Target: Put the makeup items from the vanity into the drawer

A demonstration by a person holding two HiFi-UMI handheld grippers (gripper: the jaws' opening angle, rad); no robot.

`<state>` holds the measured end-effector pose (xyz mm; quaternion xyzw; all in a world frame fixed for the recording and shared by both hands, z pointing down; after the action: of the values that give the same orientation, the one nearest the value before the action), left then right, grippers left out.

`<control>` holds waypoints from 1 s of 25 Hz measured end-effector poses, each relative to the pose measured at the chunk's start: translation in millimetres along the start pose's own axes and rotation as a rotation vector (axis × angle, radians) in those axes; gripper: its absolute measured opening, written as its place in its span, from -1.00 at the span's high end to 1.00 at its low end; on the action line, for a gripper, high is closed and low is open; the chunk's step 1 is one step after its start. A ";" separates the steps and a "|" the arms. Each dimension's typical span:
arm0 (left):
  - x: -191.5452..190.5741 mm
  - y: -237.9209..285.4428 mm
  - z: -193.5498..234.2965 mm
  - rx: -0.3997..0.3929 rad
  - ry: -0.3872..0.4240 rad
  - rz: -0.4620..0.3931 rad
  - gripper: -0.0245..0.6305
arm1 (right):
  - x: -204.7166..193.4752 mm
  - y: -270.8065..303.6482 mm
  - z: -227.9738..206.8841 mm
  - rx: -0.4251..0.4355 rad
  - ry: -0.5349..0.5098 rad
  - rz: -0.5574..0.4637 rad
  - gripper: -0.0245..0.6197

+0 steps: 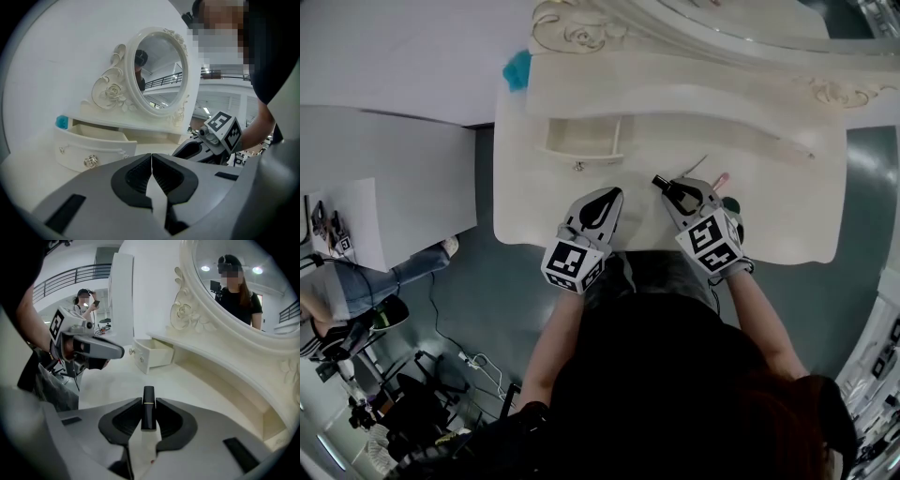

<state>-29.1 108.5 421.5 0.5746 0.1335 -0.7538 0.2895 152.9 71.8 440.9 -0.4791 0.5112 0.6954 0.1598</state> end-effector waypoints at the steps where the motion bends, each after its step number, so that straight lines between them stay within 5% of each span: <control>1: 0.8 -0.7 2.7 0.003 0.000 -0.001 0.87 | 6.5 -1.7 -0.4 0.000 0.006 -0.022 0.60; 9: 15.7 -9.1 31.5 -0.034 0.027 0.004 0.87 | 76.1 10.5 2.2 0.022 0.090 -0.184 0.60; 18: 23.7 -25.0 87.3 -0.024 0.017 0.050 0.87 | 121.0 70.8 -1.3 0.016 0.088 -0.167 0.60; 25: 21.7 -13.9 97.3 -0.091 -0.017 0.068 0.87 | 138.4 101.2 -3.2 0.021 0.073 -0.116 0.63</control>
<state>-117.8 61.5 428.8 0.5586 0.1454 -0.7416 0.3417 14.7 -11.2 382.4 -0.5310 0.4955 0.6617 0.1860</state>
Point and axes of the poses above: the fingertips, and each gripper's own axes: y forward along the fingers, z to its left, x out of its top, the point moved 8 cm from there along -y, backward along the fingers, and after that the axes turned 14 degrees about -z, right-handed, at the moved point
